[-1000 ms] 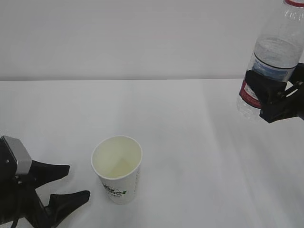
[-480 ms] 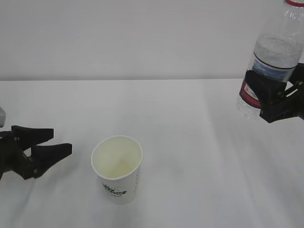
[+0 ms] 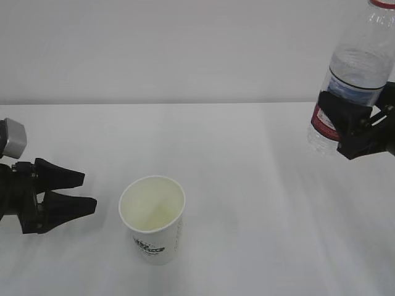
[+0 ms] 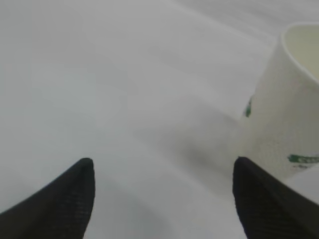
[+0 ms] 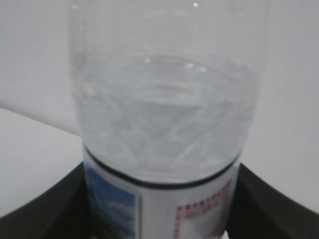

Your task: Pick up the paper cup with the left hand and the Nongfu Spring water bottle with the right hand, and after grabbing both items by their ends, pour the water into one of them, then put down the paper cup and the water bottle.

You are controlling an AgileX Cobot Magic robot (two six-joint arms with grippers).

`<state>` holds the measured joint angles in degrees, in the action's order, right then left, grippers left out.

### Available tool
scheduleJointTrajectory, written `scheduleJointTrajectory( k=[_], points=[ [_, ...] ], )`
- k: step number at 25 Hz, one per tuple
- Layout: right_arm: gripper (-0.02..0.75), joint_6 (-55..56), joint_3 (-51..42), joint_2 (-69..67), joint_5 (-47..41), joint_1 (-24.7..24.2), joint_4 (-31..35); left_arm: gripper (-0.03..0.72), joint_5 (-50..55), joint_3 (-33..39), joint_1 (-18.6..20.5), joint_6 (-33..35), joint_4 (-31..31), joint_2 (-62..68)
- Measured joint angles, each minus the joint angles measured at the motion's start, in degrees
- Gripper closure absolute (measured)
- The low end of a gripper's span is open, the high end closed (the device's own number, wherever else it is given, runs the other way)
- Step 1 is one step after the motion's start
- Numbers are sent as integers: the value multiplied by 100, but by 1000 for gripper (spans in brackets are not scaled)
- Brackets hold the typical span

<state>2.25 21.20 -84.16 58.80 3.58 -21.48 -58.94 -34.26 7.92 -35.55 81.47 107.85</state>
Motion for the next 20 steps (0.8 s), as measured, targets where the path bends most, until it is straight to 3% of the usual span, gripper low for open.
scheduleJointTrajectory(
  k=[4, 11, 20],
  points=[
    [223, 0, 0, 0, 0, 0, 0, 71, 9, 0, -176, -17, 185, 0],
    [223, 0, 0, 0, 0, 0, 0, 90, 568, -11, -946, 1016, 557, 0],
    [223, 0, 0, 0, 0, 0, 0, 95, 652, -11, -1206, 1173, 341, 0]
  ],
)
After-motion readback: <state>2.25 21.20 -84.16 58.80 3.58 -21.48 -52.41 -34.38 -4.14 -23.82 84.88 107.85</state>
